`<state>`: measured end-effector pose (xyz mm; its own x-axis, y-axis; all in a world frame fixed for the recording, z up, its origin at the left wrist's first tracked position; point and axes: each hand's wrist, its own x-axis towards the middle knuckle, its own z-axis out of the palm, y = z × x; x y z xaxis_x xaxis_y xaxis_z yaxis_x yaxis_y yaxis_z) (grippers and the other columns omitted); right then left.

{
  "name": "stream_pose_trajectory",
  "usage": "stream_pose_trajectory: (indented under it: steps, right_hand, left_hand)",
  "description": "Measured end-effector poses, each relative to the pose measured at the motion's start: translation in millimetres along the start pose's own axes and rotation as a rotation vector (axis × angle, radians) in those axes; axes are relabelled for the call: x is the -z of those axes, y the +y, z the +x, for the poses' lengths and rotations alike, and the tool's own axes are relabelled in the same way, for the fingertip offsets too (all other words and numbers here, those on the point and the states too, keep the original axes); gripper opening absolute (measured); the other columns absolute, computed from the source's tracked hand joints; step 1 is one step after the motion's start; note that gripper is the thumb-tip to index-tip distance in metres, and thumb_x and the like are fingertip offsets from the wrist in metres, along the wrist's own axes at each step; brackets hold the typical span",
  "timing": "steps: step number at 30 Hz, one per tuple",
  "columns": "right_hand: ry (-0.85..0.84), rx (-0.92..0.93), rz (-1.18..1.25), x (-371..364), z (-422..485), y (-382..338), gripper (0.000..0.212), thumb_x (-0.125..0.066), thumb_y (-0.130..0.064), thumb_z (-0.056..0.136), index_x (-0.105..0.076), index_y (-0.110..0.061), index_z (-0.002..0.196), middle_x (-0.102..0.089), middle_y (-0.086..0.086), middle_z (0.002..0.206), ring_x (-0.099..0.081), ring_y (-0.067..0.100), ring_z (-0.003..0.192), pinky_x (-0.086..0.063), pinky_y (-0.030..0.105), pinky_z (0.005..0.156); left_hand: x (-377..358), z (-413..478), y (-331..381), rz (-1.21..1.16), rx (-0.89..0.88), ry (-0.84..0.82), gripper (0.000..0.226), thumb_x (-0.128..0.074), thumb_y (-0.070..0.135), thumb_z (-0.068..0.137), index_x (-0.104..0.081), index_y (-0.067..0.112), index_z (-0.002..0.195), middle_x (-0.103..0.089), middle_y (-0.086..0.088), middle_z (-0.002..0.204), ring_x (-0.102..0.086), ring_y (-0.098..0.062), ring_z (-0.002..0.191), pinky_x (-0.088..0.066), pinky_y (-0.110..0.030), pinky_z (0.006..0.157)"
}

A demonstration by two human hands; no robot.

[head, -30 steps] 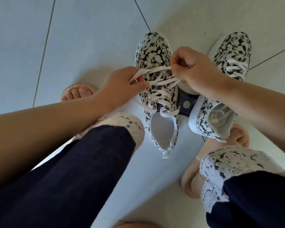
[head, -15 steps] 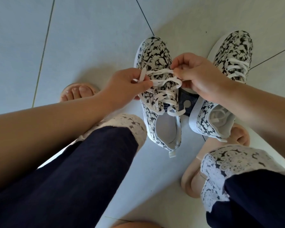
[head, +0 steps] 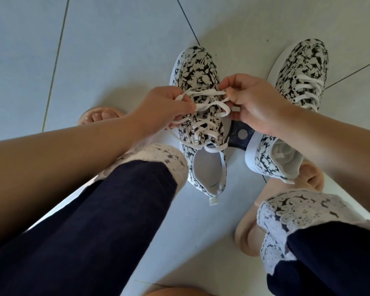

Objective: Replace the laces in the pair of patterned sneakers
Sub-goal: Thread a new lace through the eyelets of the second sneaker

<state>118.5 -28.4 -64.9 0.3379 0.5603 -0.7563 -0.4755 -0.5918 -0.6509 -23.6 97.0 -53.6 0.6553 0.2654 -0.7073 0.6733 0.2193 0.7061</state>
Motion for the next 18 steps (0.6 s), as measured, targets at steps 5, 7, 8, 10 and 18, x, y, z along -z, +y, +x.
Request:
stream_pose_trajectory:
  steps: [5,7,8,10,18]
  right_hand:
    - [-0.007,0.11,-0.315,1,-10,-5,0.022,-0.048,-0.001,0.093,-0.058,-0.019,0.086,-0.062,0.006,0.088,-0.059,0.017,0.082,-0.053,0.032,0.083]
    - [0.056,0.167,-0.496,2,-14,-4,0.014,-0.051,-0.016,0.094,-0.057,-0.026,0.087,-0.064,0.008,0.093,-0.06,0.018,0.086,-0.051,0.036,0.089]
    - [0.087,0.219,-0.568,1,-17,-4,0.009,-0.051,-0.025,0.094,-0.056,-0.029,0.086,-0.064,0.006,0.092,-0.06,0.016,0.084,-0.05,0.034,0.088]
    - [0.107,0.319,-0.669,1,-23,-6,0.013,-0.051,-0.039,0.091,-0.055,-0.028,0.086,-0.06,-0.003,0.081,-0.055,0.009,0.073,-0.048,0.018,0.075]
    - [-0.15,0.206,-0.154,13,-29,-5,0.02,-0.047,-0.011,0.094,-0.051,-0.012,0.074,-0.057,-0.004,0.065,-0.058,0.013,0.071,-0.051,0.023,0.075]
  left_hand:
    - [1,-6,2,0.042,-0.046,0.022,0.004,-0.064,0.011,0.081,-0.061,0.012,0.082,-0.057,0.003,0.065,-0.046,-0.005,0.055,-0.04,-0.013,0.051]
    - [3,-6,2,-0.003,-0.033,0.036,0.005,-0.065,0.01,0.08,-0.061,0.012,0.082,-0.059,0.004,0.064,-0.048,-0.007,0.057,-0.041,-0.017,0.055]
    - [4,-6,2,-0.043,-0.022,0.042,0.005,-0.065,0.01,0.08,-0.062,0.013,0.082,-0.06,0.004,0.065,-0.05,-0.008,0.058,-0.043,-0.02,0.059]
    - [4,-6,3,-0.094,-0.018,0.059,0.004,-0.063,0.011,0.082,-0.063,0.014,0.082,-0.063,0.004,0.065,-0.052,-0.008,0.058,-0.046,-0.025,0.063]
    - [1,-8,2,-0.037,0.018,0.05,0.013,-0.057,0.016,0.088,-0.062,0.015,0.076,-0.052,0.012,0.048,-0.039,0.0,0.043,-0.034,-0.013,0.045]
